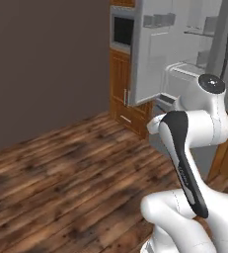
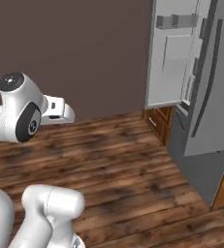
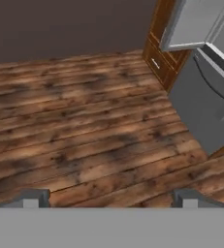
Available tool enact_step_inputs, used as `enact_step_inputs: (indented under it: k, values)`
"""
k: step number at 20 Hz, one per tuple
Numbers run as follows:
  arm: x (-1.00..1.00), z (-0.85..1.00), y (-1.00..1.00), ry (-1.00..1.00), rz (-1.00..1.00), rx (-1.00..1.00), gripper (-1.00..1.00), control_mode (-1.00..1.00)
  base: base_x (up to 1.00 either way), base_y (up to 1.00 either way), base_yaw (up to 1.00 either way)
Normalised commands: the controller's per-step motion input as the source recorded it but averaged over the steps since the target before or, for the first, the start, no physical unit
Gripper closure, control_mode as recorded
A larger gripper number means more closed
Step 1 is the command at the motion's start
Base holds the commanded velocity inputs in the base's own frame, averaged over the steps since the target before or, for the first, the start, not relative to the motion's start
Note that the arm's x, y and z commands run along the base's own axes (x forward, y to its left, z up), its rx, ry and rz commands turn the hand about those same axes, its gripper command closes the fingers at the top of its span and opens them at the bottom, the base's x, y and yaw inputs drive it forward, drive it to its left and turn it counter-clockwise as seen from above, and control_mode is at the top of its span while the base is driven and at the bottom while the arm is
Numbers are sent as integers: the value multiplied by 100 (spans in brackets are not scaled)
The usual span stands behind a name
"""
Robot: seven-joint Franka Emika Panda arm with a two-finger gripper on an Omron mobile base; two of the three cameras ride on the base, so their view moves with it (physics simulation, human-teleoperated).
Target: Retrieve the sausage and cheese from the fridge and place them on the cutting board on the counter.
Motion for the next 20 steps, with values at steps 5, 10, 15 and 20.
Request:
enact_step_inputs:
  k: [5,10,15,20]
  values:
    - [0,0,0,0,0,0,-100,100,84,56,-64]
    - [0,0,0,0,0,0,-100,100,99,46,-46]
    - [0,0,0,0,0,0,-100,100,83,40,-60]
    - [0,0,0,0,0,0,-100,100,45,43,-78]
